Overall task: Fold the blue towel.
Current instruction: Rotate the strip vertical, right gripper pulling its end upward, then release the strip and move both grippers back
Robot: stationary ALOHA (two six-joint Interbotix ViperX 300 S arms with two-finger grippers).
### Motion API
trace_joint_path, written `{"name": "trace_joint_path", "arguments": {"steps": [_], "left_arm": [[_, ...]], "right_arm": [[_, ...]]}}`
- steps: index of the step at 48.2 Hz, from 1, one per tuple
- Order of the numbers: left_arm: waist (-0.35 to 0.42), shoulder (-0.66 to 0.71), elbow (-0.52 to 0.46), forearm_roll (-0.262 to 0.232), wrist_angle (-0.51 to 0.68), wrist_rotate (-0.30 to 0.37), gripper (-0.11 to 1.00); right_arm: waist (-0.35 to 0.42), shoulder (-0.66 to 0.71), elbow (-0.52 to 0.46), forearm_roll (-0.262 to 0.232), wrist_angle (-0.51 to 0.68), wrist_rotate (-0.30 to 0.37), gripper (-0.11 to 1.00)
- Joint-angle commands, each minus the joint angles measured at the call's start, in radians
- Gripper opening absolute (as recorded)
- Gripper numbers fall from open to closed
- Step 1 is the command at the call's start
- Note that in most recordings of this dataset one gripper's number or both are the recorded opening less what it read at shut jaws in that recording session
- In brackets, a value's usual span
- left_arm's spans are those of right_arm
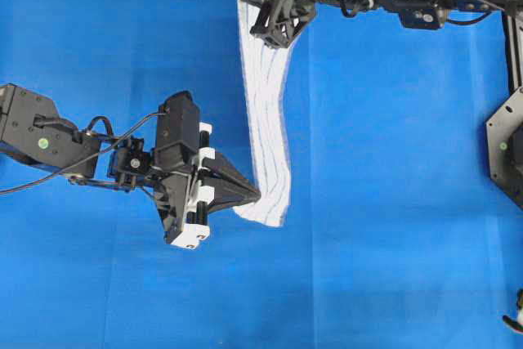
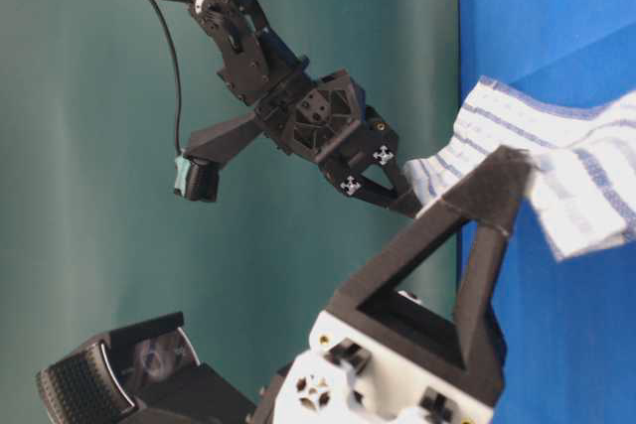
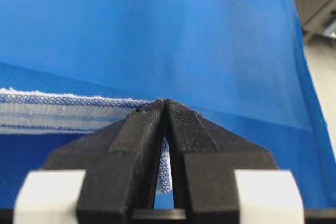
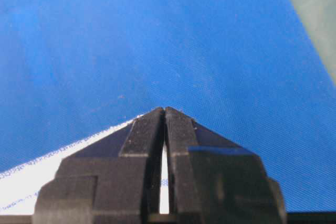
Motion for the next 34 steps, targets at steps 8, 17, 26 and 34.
{"name": "trace_joint_path", "arguments": {"steps": [8,17,26,34], "left_arm": [[-0.031,-0.031,-0.008,0.003,-0.012,-0.002,0.02],[-0.028,-0.025,-0.009,0.003,-0.012,-0.002,0.02],[-0.021,-0.021,-0.011,0.003,-0.011,-0.002,0.02],[-0.020,-0.026,-0.003,-0.017,0.005,-0.015,0.22]], "right_arm": [[-0.005,-0.008,-0.038,-0.012,-0.006,-0.002,0.02],[0.000,0.008,-0.052,-0.028,-0.008,-0.003,0.02],[0.015,0.025,-0.072,-0.064,-0.006,-0.003,0.02],[0.021,0.035,-0.092,-0.071,-0.008,-0.003,0.28]]}}
